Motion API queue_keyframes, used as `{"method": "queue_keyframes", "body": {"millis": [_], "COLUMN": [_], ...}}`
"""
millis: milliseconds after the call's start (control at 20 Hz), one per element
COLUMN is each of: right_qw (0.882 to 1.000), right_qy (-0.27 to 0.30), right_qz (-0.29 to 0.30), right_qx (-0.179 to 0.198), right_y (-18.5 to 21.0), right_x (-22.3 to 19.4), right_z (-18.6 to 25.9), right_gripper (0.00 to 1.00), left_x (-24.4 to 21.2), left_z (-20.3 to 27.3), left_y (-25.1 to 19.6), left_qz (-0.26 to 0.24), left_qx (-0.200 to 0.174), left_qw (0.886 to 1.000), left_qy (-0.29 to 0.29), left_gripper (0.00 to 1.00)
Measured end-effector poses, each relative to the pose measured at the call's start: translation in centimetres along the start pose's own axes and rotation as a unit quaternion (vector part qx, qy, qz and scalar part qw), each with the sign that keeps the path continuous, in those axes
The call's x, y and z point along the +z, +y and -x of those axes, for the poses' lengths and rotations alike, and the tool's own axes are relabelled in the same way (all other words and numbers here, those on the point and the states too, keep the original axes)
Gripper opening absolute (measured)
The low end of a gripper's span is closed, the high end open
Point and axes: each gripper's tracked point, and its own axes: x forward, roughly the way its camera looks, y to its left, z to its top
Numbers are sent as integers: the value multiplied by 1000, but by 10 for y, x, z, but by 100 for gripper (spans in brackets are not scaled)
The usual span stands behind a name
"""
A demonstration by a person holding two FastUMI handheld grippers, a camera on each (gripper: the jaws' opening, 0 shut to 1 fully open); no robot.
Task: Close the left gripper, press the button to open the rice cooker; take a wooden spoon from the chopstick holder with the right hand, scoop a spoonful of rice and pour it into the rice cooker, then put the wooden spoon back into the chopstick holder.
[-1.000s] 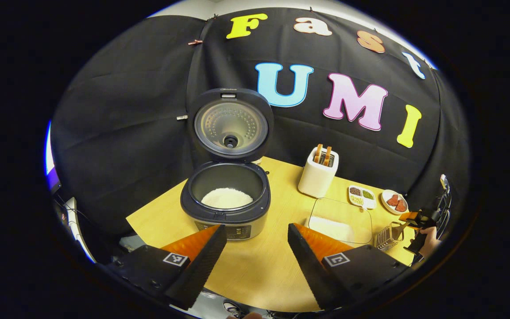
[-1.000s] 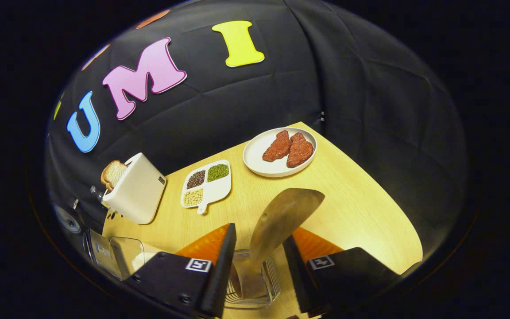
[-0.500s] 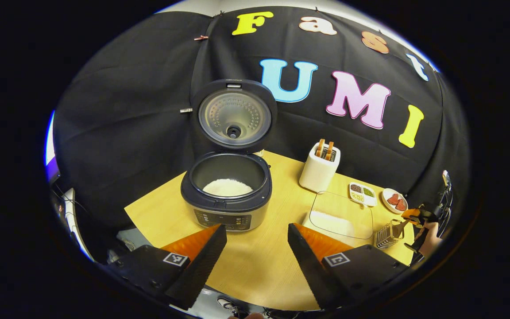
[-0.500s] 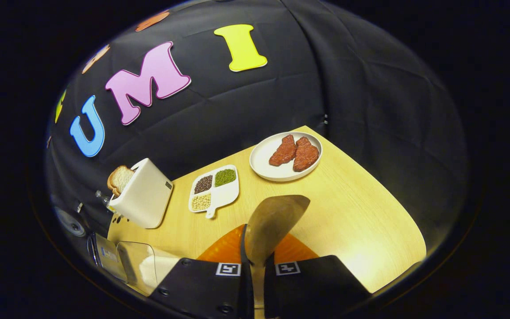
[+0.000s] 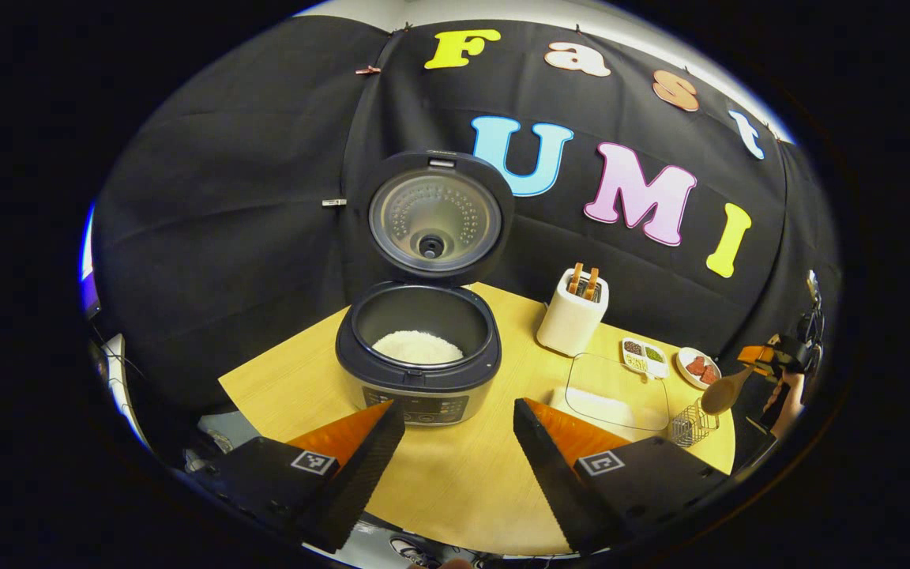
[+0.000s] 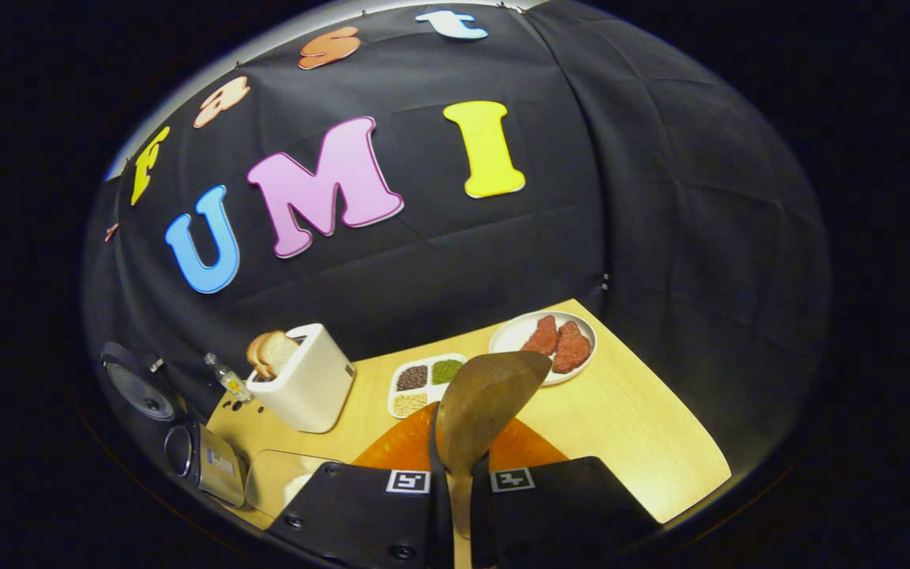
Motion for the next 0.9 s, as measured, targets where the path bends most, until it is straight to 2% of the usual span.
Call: {"method": "queue_keyframes", "body": {"millis": [250,500,900], "right_qw": [998,995,990], "right_qy": [-12,-45,-39], "right_qz": [35,39,128], "right_qx": [44,80,39], "right_y": [67,131,148], "right_x": [-5,-15,-102], "right_z": [17,23,-14], "right_gripper": [13,13,13], "left_x": [-27,-25,-10], "left_z": [-9,-12,-53], "left_y": [33,67,94], "left_qz": [6,-21,-29], "left_qx": [-10,-9,-49], "left_qw": [1000,1000,998], "left_qy": [26,21,4], "left_gripper": [96,96,96]}}
